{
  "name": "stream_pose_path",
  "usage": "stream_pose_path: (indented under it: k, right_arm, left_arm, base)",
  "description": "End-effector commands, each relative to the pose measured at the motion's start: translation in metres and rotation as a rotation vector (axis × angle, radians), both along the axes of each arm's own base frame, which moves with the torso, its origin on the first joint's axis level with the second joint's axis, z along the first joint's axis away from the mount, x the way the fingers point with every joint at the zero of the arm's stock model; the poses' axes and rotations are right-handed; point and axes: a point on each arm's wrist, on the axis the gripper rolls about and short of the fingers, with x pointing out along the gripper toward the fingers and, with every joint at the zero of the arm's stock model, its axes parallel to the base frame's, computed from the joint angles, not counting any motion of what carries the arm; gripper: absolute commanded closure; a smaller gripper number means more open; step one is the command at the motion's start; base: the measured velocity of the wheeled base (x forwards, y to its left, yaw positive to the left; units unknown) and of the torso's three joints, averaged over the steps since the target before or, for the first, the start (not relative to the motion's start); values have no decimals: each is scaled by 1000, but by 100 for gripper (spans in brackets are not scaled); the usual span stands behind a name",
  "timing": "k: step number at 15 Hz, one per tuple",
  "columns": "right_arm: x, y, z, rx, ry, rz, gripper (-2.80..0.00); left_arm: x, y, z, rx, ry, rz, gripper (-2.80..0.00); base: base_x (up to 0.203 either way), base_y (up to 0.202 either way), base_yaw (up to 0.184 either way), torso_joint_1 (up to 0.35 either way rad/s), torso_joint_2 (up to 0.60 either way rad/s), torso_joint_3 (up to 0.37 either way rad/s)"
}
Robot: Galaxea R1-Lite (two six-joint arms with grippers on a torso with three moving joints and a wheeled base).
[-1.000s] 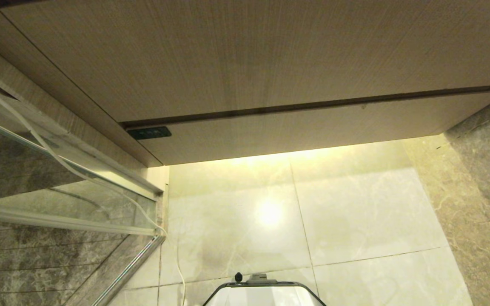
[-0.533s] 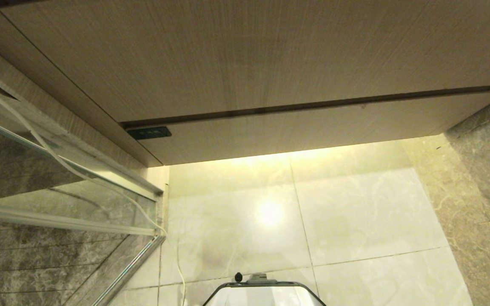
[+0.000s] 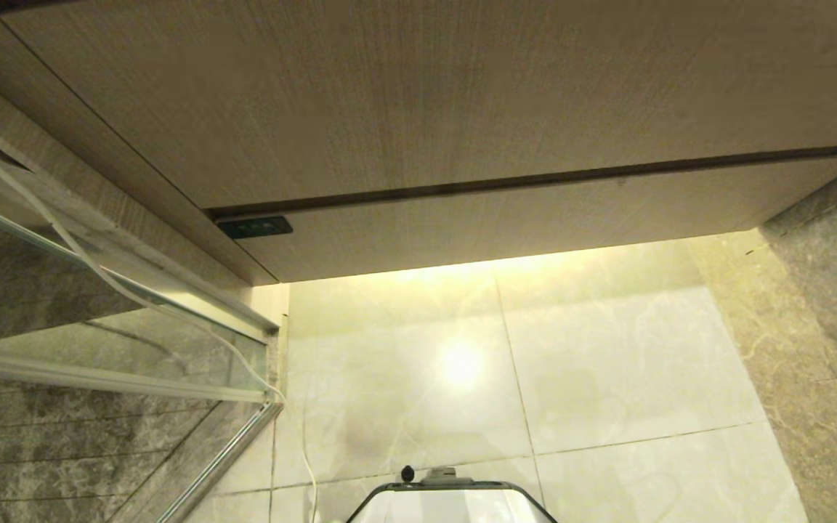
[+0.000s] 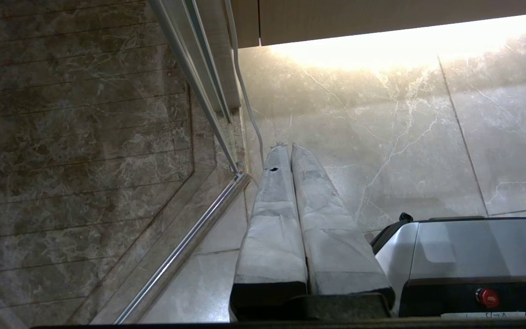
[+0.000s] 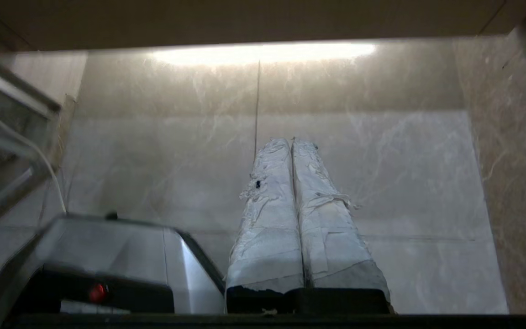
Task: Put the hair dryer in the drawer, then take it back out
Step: Pull open the drawer
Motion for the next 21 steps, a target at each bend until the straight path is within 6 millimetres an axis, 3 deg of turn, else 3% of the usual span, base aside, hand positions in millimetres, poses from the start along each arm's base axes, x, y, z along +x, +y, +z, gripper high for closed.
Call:
stream_pose_path:
  k: [1,3,5,7,9,12,14,17,19,21]
  right_arm:
    - [-29,-4,48,43,-165,4,0]
    - [-46,-6,98,84,-154,17,0]
    - [-26,-3,153,124,1,38,0]
    - [31,5,196,144,209,48,0]
    - [102,16,218,143,367,47,0]
    - [195,29,216,115,504,73,0]
    - [240,35,206,2,506,120,0]
    - [263,26,184,-244,490,258,0]
    - [270,20,170,-309,516,262,0]
    - [282,5,154,-574,506,246,0]
  left_arm:
    - [0,0,0,0,1,0,0]
    - [0,0,0,0,0,0,0]
    - [0,0,0,0,1,0,0]
    - [0,0,0,0,1,0,0]
    - [0,0,0,0,1,0,0]
    - [0,0,0,0,0,0,0]
    - [0,0,0,0,0,0,0]
    - [0,0,0,0,1,0,0]
    - [0,0,0,0,1,0,0]
    - [0,0,0,0,0,0,0]
  base:
    - [0,0,0,0,0,0]
    - [0,0,0,0,0,0]
    - [0,0,0,0,0,0]
    - [0,0,0,0,0,0]
    - [0,0,0,0,0,0]
    - [0,0,0,0,0,0]
    - [0,0,0,0,0,0]
    - [0,0,0,0,0,0]
    - [0,0,0,0,0,0]
    - [0,0,0,0,0,0]
